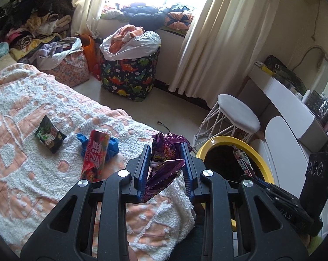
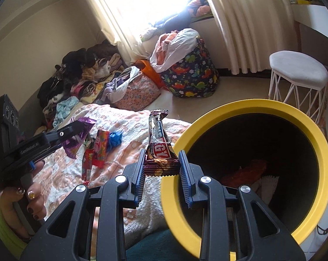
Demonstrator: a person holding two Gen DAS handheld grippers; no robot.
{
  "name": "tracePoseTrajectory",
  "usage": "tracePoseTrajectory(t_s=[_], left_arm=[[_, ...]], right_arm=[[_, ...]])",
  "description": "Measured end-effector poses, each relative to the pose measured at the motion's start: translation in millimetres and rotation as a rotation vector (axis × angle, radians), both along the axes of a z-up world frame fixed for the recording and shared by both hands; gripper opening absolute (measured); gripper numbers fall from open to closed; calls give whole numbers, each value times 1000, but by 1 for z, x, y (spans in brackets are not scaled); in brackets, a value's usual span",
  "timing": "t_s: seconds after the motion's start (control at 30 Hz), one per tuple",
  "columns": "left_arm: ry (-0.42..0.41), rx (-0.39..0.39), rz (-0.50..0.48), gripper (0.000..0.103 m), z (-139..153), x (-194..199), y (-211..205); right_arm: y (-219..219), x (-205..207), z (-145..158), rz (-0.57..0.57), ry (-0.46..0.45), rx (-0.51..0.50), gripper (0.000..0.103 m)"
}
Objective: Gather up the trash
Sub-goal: 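Carry the purple wrapper and chocolate bar over the yellow bin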
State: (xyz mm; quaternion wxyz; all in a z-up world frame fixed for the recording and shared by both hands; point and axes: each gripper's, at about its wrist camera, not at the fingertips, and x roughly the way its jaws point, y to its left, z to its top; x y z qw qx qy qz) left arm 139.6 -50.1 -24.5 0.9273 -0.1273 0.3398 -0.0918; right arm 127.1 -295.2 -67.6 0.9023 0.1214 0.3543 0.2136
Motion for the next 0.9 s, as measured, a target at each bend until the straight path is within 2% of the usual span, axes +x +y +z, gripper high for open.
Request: tracePoseTrajectory(t_s=[0.9], left_arm=[[28,23,-148,22,-10,-1,-60]], right_arm=[[-76,13,-17,-221,61,51,28]])
